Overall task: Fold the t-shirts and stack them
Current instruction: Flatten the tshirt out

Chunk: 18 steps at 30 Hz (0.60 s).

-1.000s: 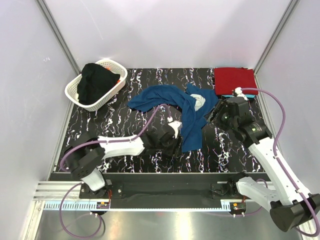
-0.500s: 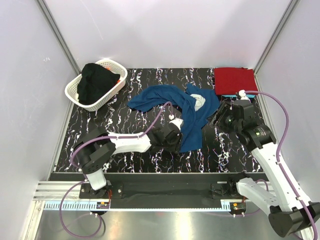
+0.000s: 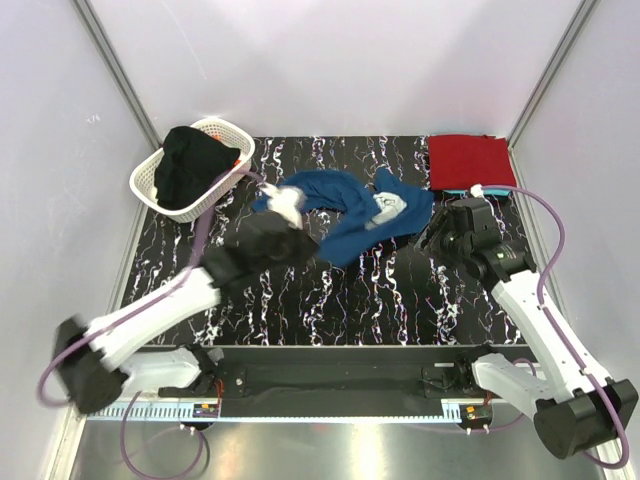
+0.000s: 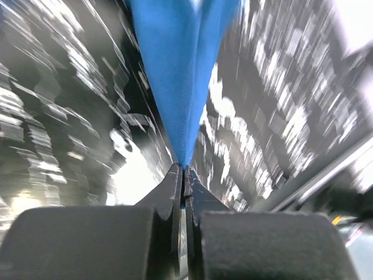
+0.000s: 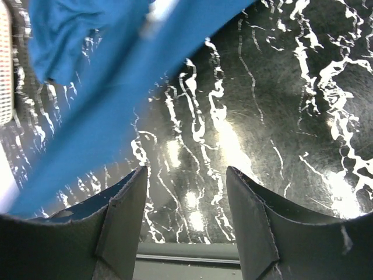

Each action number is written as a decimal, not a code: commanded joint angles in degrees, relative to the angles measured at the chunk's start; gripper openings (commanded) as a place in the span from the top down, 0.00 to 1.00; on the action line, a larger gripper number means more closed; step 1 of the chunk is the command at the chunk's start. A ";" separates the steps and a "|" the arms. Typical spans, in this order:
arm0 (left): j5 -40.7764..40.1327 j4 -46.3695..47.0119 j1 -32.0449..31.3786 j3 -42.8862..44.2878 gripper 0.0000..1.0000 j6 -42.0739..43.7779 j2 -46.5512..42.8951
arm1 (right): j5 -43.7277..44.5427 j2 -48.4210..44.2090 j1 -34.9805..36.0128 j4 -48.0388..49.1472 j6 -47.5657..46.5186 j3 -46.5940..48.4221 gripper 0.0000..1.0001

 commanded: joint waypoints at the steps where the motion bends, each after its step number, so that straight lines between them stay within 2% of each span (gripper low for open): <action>1: 0.42 -12.35 5.71 1.41 1.00 1.44 -10.75 | 2.87 1.14 -0.51 0.43 1.17 -0.68 0.36; 6: -3.97 -17.57 9.15 0.54 1.00 2.67 -25.50 | 1.31 -0.35 -0.77 3.40 10.04 -6.30 0.37; 13: 2.88 -19.15 10.39 -2.36 1.00 1.71 -29.66 | -3.61 9.38 -0.51 9.38 13.75 -10.26 0.43; 18: 4.12 -18.62 10.47 -2.72 1.00 1.70 -32.30 | -4.94 16.25 1.24 22.03 18.49 -14.13 0.41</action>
